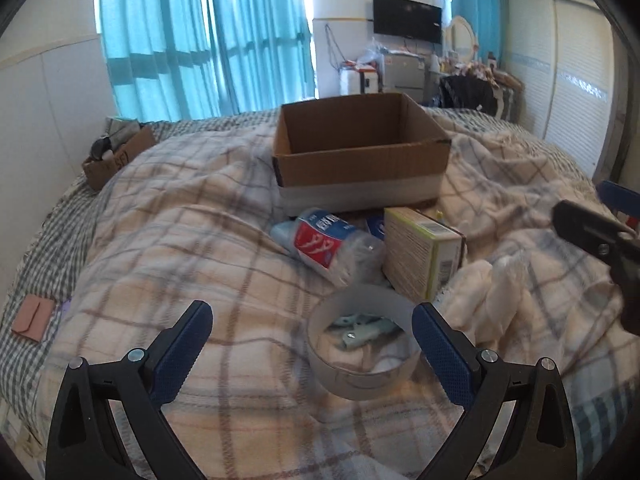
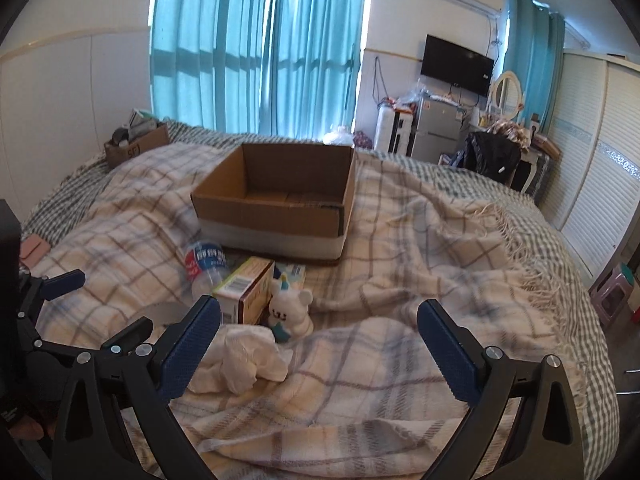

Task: Organize objects
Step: 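Grasp the white tape roll with the left tool while the right tool grasps the lace cloth, then carry the tape roll with the left tool while the right tool carries the cloth into the box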

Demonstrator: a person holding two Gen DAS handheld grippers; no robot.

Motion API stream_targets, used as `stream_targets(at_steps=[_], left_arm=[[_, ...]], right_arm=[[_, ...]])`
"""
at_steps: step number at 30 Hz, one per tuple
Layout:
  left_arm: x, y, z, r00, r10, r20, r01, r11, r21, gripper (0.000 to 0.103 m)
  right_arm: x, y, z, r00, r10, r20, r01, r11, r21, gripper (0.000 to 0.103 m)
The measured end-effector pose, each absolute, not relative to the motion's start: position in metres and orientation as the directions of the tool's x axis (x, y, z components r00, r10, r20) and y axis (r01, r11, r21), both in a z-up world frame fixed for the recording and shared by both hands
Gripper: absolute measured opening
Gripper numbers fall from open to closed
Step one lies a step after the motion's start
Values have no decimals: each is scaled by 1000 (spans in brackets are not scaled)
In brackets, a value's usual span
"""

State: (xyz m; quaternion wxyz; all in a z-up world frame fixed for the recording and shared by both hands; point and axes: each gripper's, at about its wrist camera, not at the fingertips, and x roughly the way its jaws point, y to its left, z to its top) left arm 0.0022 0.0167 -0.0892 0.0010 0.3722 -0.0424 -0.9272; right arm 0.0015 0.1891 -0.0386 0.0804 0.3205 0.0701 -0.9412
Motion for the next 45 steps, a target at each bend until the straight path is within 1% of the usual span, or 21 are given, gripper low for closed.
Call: stream_targets(at_steps=[4,7,8,9,11,12,13,14,15,16,17,18,19,20,21,23,27,31,33,37,45], left_arm=[[-9,27,-114,-644,-18,-765,-81,-993,91,102],[-9,29,-122,-615,24,-788,-108,-993,54,102],[-10,30,-123,-610,28,-792,-115,-992,53,102],[-10,31,-124,-606,39,-795,-126,-991,47,99],[-11,31,-125,-599,63,-798,-140,-990,26,94],[-12,30,-126,-593,81,-801,-148,-989,9,88],[-13,29,-127,-588,107,-802,-156,-988,-18,85],[-14,27,-127,-582,132,-802,-163,-986,-44,78],[-15,26,-126,-578,152,-802,-169,-984,-64,72],[-15,24,-126,-580,148,-801,-162,-985,-64,64],[-16,23,-127,-578,137,-804,-147,-987,-62,46],[-17,19,-128,-569,144,-810,-137,-987,-79,37],[-17,15,-128,-564,163,-809,-131,-986,-107,33],[-18,11,-128,-565,186,-804,-125,-982,-140,24],[-17,6,-126,-571,204,-795,-114,-979,-169,16],[-16,-2,-120,-585,230,-778,-101,-972,-212,6],[-12,-5,-106,-624,225,-748,-96,-972,-213,4],[-16,-2,-84,-671,137,-728,-87,-990,-107,4],[-25,-7,-70,-695,110,-711,-69,-994,-87,4],[-49,-16,-44,-736,44,-675,-30,-999,-32,4],[-115,-18,0,-790,2,-613,-26,-999,31,4]], right_arm=[[-9,190,-54,-735,-113,-669,207,-976,-62,87],[-12,186,-61,-715,-129,-688,232,-971,-60,86],[-14,183,-64,-702,-138,-699,246,-968,-56,83],[-15,180,-67,-686,-143,-713,258,-965,-55,81],[-19,173,-75,-650,-150,-745,284,-957,-54,73],[-21,170,-80,-631,-156,-760,297,-954,-51,71],[-23,166,-85,-611,-165,-775,312,-949,-44,64],[-25,164,-89,-591,-175,-787,326,-945,-34,52],[-27,161,-95,-562,-189,-805,342,-939,-18,45],[-28,159,-99,-548,-194,-814,350,-937,-12,31],[-28,158,-102,-538,-192,-821,353,-935,-13,23],[-28,157,-103,-541,-187,-820,353,-935,-20,19],[-25,156,-101,-550,-186,-814,353,-935,-25,15],[-23,155,-99,-560,-189,-806,355,-935,-27,13],[-21,155,-97,-573,-193,-796,355,-934,-30,11],[-16,154,-90,-602,-178,-778,345,-937,-53,10],[-12,154,-69,-641,-194,-743,352,-934,-60,10],[-12,158,-45,-683,-198,-704,346,-935,-73,10],[-16,161,-32,-708,-186,-682,333,-939,-89,10],[-34,168,-3,-746,-173,-643,311,-944,-107,10],[-93,166,49,-796,-163,-583,305,-940,-153,10]])
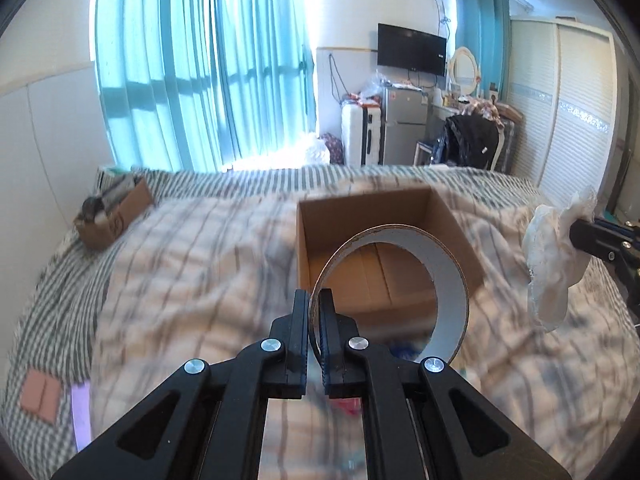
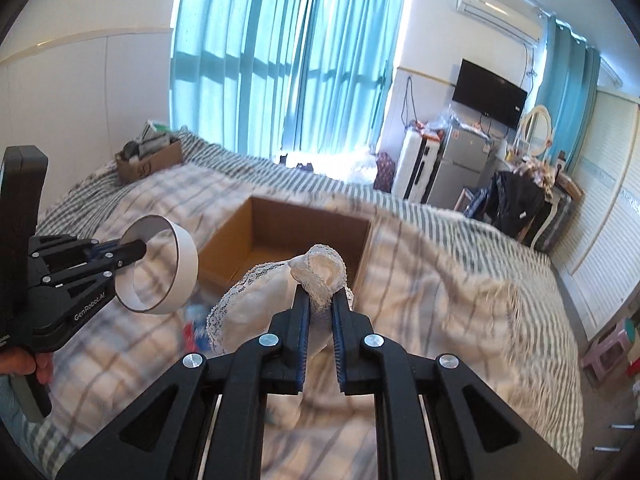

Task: Organize objects
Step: 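Carry the tape roll with the left tool while the right tool carries the cloth into the box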

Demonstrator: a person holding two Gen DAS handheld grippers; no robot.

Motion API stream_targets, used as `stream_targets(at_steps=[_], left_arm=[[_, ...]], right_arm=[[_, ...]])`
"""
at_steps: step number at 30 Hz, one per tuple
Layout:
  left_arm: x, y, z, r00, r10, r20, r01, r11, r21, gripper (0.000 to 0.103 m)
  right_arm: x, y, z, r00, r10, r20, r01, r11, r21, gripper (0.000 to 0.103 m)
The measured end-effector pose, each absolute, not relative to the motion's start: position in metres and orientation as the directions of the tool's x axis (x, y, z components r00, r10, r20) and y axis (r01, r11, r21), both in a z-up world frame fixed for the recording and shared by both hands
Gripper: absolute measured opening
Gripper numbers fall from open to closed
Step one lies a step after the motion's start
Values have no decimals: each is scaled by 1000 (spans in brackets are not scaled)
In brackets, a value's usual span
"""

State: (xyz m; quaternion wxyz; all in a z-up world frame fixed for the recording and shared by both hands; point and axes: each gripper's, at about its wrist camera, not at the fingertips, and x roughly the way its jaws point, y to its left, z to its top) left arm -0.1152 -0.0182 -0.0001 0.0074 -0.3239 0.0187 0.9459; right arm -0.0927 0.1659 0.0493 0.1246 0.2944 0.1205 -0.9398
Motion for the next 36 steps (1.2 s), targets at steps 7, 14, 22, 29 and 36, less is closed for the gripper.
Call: stream_targets(at_steps=[7,14,22,29,36], left_arm=[[-179,-17,10,-809,-20,-587,-8,-999,46,4],[-235,-12,-13,-795,-12,-606,-29,-998,58,4],[-275,-5,-57,-755,4,-656,-53,-997,55,4],[-279,0,-79,-723,23,-690,-73,-996,43,7],[-257,1,-66,-730,15,-684,-48,-998,29,66]], right_arm=[[-161,147,62,-796,-151,-586,328,-922,-208,10],[-231,134,57,-787,-161,-596,349,-912,-214,10],[-293,120,0,-726,-191,-661,387,-908,-163,10],[-300,133,-37,-681,-209,-702,379,-921,-93,12],[-279,152,-15,-714,-196,-672,326,-943,-71,40]])
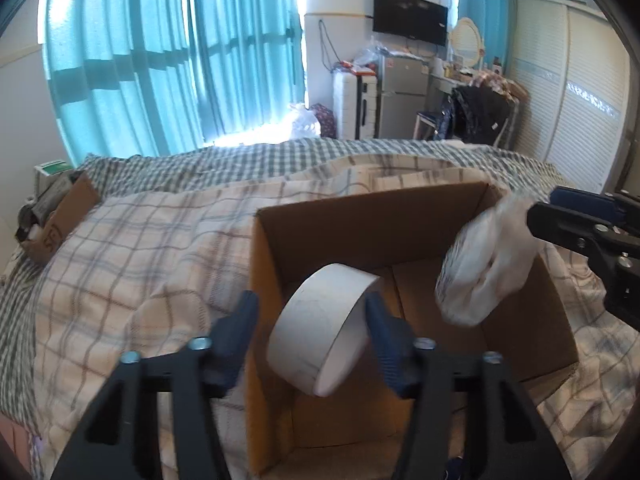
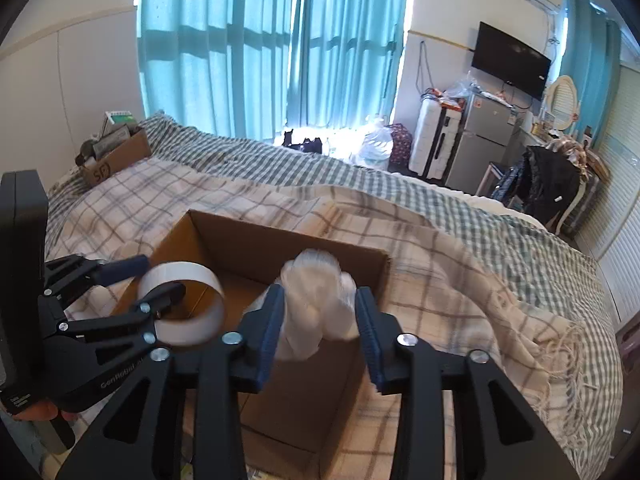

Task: Organize objects
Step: 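Carry the tape roll with the left tool while the right tool carries the cloth into the box, then grasp the yellow medicine box with the right tool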

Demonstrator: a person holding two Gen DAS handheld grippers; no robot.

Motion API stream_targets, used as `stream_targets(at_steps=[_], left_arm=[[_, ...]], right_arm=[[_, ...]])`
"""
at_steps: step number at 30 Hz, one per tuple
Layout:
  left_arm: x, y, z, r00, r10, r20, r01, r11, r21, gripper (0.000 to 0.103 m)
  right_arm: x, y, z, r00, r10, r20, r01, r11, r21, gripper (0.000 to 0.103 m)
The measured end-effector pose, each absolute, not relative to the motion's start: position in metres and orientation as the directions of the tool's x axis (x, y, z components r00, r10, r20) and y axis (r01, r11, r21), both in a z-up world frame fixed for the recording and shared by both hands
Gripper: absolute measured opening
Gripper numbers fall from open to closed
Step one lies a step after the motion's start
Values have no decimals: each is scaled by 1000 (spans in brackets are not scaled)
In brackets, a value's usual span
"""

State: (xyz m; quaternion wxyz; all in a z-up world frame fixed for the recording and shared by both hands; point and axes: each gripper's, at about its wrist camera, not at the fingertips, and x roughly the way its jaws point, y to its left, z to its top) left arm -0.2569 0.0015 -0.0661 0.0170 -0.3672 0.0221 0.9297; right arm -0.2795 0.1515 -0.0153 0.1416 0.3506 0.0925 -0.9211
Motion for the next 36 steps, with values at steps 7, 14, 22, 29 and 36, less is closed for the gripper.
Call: stream_targets(at_steps=[7,14,22,29,36], left_arm=[[-219,-5,-36,-748,16,-663,-18,-1000,-5,87],[-165,-12,4,-810,0,-587,-23,-999,33,103],[-110,-22,31,-841,30,-540,-25,-1000,-16,103],[-82,-35,3,-813,47,-581,6,-996,-90,103],[-79,-47,-57,-758,-2,-652,77,-993,-86,103]], right_arm=[[-238,164,17,-751,-167,-639,288,-954,-89,66],[-176,166,60,-792,-169,-587,281,-954,-105,73],[-100,158,83,-812,-132,-569,252,-958,-137,84],[-68,145,40,-782,-131,-610,254,-960,-120,84],[-77,126,-35,-686,-116,-719,283,-952,-117,84]])
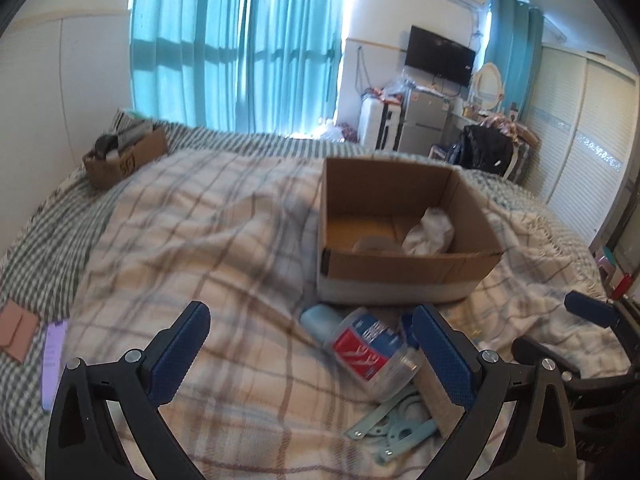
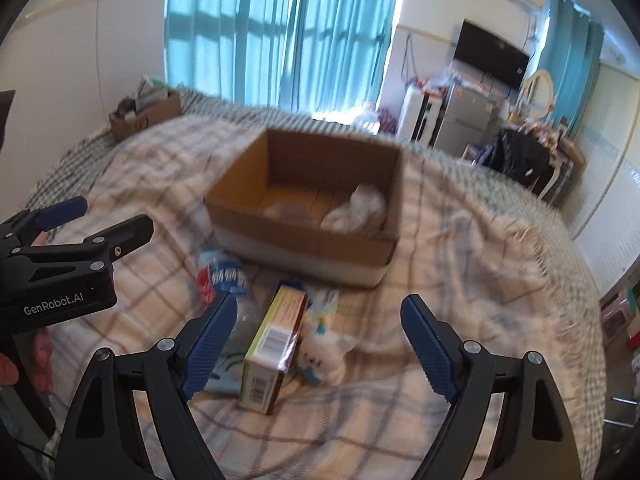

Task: Organize objects
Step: 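Grasp the yellow medicine box with the right tool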

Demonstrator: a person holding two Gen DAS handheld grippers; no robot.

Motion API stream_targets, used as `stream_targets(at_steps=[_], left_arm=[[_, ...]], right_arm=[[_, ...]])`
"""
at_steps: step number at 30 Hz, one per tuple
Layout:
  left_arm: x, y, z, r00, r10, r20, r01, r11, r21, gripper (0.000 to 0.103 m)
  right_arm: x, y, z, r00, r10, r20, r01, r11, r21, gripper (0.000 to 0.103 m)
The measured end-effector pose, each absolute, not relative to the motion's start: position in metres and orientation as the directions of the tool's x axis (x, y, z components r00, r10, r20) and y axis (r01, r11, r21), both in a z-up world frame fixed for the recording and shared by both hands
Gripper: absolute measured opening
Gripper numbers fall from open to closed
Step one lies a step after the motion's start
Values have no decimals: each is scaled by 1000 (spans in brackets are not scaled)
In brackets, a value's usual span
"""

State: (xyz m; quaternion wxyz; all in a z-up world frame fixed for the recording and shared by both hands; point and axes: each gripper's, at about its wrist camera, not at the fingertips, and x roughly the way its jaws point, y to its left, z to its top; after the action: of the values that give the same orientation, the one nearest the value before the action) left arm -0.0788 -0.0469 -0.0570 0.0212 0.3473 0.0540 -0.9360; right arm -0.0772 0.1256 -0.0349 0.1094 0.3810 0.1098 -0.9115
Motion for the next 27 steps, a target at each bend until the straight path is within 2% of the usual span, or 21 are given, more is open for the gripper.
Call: stream_targets(at_steps=[3,4,6,8,10,16,22,27], left_arm=[[-79,-47,-81,-730,1,-683,75,-994,-82,103],[-81,-46,-86,-719,-5,-695,74,-995,-70,103],[-83,-45,-96,-701,-17,-713,74,-996,-50,103],[-84,-46,-99,-694,-10,-720,74,-996,-58,103],[-84,-47,-100,-690,-5,-724,74,-995,-64,103],[-82,-46,-101,-674,-13,-739,84,-995,-60,103],[-87,-38,-94,-644,46,-763,97,-985,-141,103],[-103,-16,-96,-632,18,-775,123,-985,-123,103]], right_arm=[[-84,119,-63,-629,-116,-769,301,-948,-103,83],[-86,118,-72,-609,-120,-784,309,-946,-95,79],[-90,114,-87,-567,-126,-814,324,-943,-79,68],[-94,109,-100,-529,-113,-841,337,-938,-86,50],[-93,105,-107,-513,-107,-852,354,-930,-96,37],[-86,104,-93,-549,-120,-827,372,-921,-114,29],[-77,129,-38,-672,-148,-726,328,-938,-112,28],[-84,158,-6,-746,-131,-653,282,-950,-131,28]])
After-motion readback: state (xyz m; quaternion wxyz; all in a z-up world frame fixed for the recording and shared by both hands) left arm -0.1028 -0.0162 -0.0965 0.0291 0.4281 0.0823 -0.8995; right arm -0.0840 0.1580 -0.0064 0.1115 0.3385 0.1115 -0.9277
